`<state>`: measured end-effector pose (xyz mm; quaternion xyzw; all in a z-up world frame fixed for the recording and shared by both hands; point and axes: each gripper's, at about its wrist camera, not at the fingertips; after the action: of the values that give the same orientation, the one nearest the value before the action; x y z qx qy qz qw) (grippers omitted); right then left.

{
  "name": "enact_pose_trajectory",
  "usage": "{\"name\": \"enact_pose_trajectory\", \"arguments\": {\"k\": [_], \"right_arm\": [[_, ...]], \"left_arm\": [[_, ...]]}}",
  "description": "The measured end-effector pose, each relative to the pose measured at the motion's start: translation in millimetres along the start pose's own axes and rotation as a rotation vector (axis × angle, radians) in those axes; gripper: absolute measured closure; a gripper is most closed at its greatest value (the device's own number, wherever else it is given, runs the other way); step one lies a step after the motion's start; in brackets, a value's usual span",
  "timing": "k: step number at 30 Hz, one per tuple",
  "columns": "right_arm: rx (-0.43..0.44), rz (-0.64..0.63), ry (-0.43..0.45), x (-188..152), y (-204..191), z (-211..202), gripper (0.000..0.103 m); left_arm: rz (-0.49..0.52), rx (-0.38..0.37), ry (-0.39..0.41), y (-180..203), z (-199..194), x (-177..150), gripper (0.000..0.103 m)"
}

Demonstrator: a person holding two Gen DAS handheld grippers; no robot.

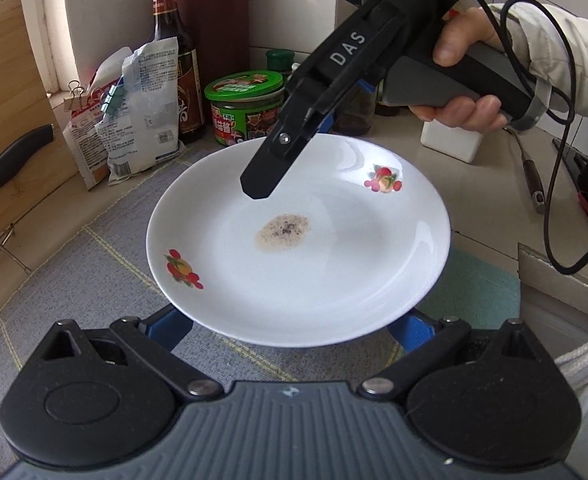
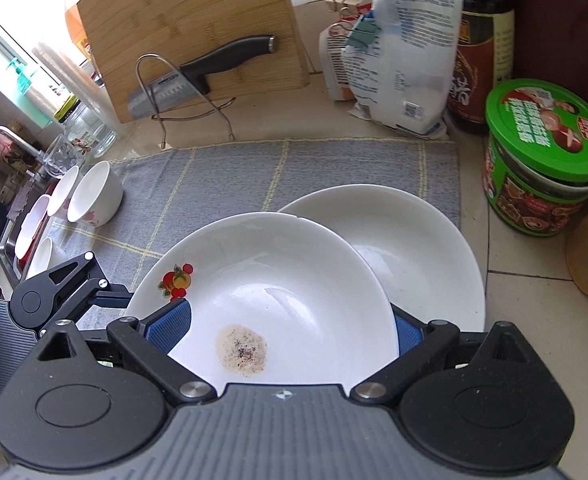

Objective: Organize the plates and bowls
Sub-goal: 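Carry the stained plate with both tools toward the plate stack by the jar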

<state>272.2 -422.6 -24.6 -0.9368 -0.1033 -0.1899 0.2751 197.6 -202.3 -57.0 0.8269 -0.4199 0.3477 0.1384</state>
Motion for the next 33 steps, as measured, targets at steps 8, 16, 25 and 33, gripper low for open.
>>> {"name": "enact_pose_trajectory", "arguments": {"k": [8,16,25,33], "right_arm": [[0.001,0.025,-0.001,-1.1,15.3,3.1,0.001],[0.004,0.036,-0.001,0.7,23.5,5.5,0.001],[-0.003,0.052,-0.002,4.0,32.9,7.9,0.001],[-0.017,0.062,-0.008,3.2,37.0,10.3,0.001]], "left_arm": [[0.004,-0.01,-0.012,-1.5,13.2,5.4,0.001],[0.007,-0.006,-0.018,-5.2,21.6,10.7,0.001],[0.018,-0.004,-0.023,-8.6,32.1,14.6,0.001],[0.022,-0.01,-0.032,-11.4,39.2,16.3,0.001]]}}
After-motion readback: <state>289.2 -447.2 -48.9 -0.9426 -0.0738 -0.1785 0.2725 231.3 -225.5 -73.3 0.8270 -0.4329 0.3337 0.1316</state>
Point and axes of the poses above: each gripper's, at about its wrist camera, not at the fingertips, and z roughly the way its jaws point, y to its right, x to its top, and after that the axes turned 5 degrees about x, right-handed
